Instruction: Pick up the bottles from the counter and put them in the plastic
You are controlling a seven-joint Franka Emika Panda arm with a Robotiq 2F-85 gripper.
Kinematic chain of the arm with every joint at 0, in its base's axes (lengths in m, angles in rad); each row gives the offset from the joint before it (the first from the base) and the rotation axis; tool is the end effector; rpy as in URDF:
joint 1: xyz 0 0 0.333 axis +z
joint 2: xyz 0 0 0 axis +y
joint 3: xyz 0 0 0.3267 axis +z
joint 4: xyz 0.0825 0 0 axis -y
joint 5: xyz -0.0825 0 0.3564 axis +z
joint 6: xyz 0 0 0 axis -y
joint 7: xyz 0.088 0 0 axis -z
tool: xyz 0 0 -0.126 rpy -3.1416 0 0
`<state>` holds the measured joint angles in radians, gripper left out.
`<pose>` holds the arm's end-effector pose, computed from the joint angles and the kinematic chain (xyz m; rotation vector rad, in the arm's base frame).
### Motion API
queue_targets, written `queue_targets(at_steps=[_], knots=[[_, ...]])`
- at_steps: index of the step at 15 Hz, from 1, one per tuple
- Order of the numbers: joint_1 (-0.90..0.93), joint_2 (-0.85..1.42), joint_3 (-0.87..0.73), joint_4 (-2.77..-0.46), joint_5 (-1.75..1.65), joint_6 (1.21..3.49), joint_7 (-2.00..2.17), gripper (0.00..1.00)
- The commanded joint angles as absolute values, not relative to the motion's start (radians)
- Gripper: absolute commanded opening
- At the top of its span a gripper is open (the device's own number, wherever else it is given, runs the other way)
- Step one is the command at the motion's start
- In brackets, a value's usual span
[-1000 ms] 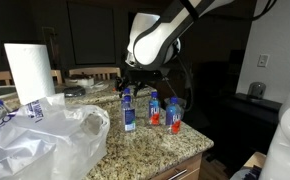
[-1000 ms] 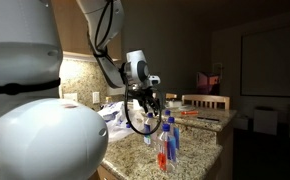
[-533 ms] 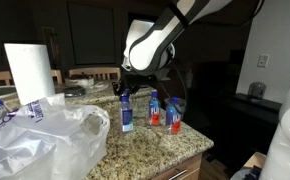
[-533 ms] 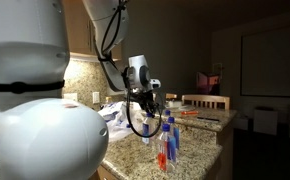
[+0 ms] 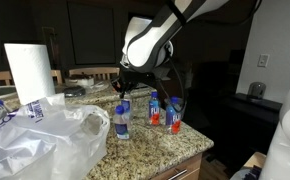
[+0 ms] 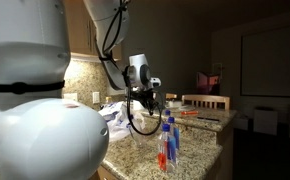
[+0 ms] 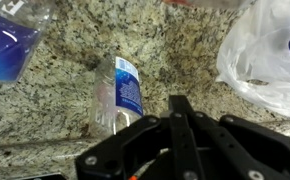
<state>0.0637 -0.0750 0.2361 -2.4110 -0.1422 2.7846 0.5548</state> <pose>0.4814 0.1554 0.4008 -2.9643 0.1924 -0.6714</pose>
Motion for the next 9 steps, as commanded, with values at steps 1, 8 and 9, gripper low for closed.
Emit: queue_targets(at_steps=[1, 8, 9], knots=[[0.081, -0.178, 0.213, -2.432, -0.111, 2.753, 0.547, 0.00], [0.069, -0.234, 0.226, -2.435, -0.105, 2.748, 0.546, 0.32], [0.074, -0.238, 0.225, -2.431, -0.094, 2.721, 0.538, 0.40]])
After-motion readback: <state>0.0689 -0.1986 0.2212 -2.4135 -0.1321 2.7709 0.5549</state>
